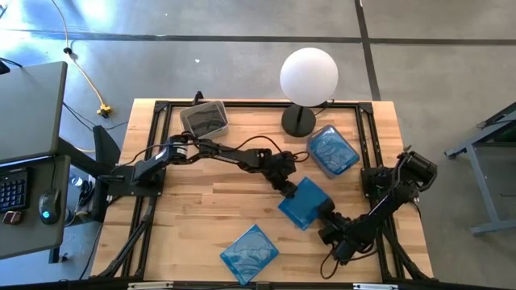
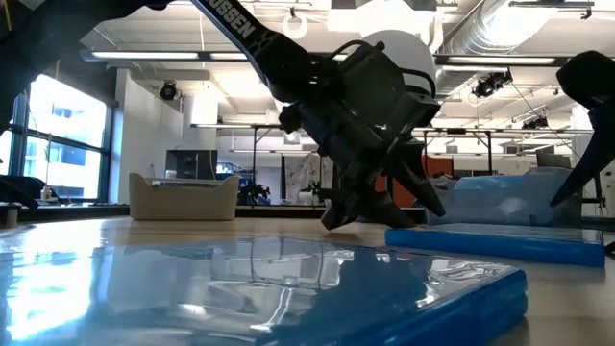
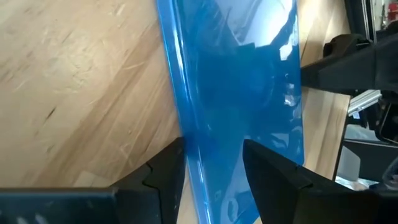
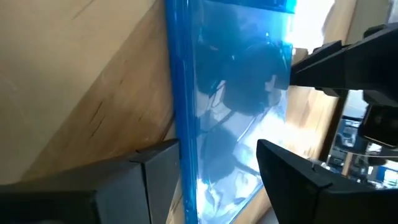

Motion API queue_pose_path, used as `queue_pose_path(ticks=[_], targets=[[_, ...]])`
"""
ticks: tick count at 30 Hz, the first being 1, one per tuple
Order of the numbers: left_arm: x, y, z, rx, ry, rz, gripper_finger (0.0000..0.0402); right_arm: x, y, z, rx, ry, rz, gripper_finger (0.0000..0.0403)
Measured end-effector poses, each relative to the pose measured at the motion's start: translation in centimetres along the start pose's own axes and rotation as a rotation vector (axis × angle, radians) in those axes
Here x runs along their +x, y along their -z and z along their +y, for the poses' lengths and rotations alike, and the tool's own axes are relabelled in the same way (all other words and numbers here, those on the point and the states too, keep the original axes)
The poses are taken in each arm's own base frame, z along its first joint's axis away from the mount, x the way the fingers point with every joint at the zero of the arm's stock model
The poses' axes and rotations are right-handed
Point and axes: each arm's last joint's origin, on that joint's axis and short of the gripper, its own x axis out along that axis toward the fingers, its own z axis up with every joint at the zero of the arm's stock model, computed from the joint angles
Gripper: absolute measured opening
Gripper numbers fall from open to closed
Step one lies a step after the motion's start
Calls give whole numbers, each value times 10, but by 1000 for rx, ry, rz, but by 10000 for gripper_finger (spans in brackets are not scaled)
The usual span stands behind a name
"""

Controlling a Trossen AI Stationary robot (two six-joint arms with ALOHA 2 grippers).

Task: Pick & place jewel cases by type
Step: Put the top blue CD case into the gray bin

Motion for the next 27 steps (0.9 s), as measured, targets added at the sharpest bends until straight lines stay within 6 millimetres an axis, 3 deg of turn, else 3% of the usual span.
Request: queue_pose_path(ticks=[11, 27], targets=[[1, 0, -1, 19, 6, 8, 159, -2, -11, -2, -57, 127, -81, 204], [5, 4, -10, 154, 121, 51, 152, 0, -5, -2, -49, 58, -37, 204]])
